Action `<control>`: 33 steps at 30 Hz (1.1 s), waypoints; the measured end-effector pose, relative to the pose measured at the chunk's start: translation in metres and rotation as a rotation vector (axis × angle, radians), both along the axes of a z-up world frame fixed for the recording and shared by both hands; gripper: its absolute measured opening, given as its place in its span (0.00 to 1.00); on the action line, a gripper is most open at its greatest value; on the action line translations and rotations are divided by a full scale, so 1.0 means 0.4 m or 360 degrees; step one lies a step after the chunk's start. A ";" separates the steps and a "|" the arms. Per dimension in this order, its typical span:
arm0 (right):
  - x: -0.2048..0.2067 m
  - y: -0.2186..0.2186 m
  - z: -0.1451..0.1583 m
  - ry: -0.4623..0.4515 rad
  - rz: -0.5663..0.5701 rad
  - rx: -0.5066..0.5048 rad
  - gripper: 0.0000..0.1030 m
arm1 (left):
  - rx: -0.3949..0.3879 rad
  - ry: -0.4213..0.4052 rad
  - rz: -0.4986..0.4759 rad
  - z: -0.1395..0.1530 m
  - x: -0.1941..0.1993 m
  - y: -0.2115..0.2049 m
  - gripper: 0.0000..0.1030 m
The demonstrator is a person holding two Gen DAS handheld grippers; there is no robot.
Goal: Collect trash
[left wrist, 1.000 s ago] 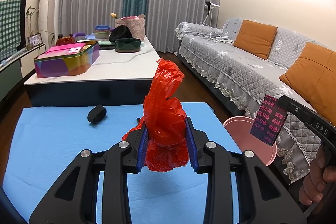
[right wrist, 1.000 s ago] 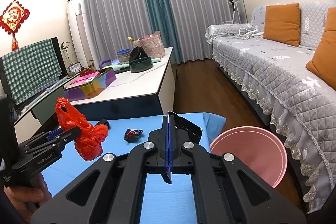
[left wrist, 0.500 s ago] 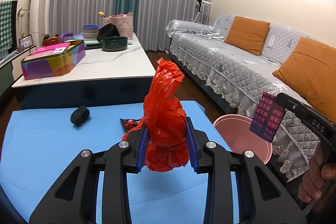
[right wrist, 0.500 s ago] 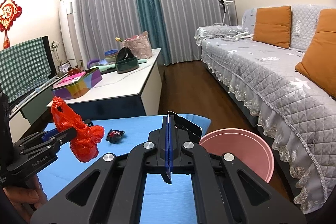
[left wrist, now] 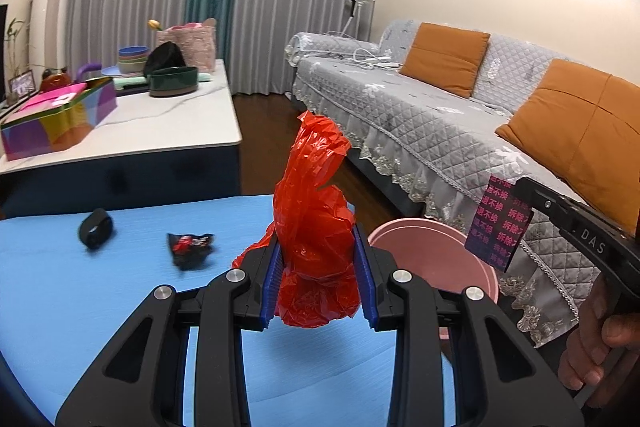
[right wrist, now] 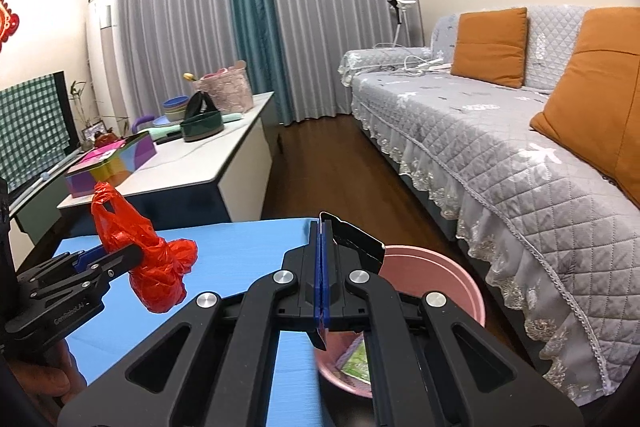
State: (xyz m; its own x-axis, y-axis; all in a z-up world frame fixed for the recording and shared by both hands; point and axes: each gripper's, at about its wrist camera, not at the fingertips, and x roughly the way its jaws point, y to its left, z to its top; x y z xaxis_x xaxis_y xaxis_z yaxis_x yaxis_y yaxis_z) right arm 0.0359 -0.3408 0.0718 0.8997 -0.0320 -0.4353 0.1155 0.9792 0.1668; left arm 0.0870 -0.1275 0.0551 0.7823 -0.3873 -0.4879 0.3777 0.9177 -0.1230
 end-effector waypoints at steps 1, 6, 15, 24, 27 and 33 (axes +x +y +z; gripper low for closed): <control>0.002 -0.008 -0.002 0.0002 -0.0009 0.0003 0.01 | -0.0001 0.0002 -0.0009 -0.003 0.003 -0.011 0.31; 0.011 -0.045 -0.012 0.0010 -0.0055 0.0004 0.01 | -0.0006 0.0005 -0.0059 -0.015 0.015 -0.060 0.31; 0.038 -0.114 -0.043 0.0042 -0.0150 0.0023 0.01 | -0.0031 0.0020 -0.0142 -0.043 0.047 -0.142 0.31; 0.078 -0.163 -0.096 0.0112 -0.0222 0.0037 0.01 | -0.0057 0.0050 -0.0241 -0.081 0.087 -0.218 0.31; 0.086 -0.178 -0.109 0.0132 -0.0244 0.0034 0.01 | -0.0058 0.0070 -0.0281 -0.098 0.098 -0.253 0.31; 0.088 -0.208 -0.124 0.0161 -0.0285 0.0041 0.01 | -0.0048 0.0088 -0.0336 -0.117 0.107 -0.301 0.32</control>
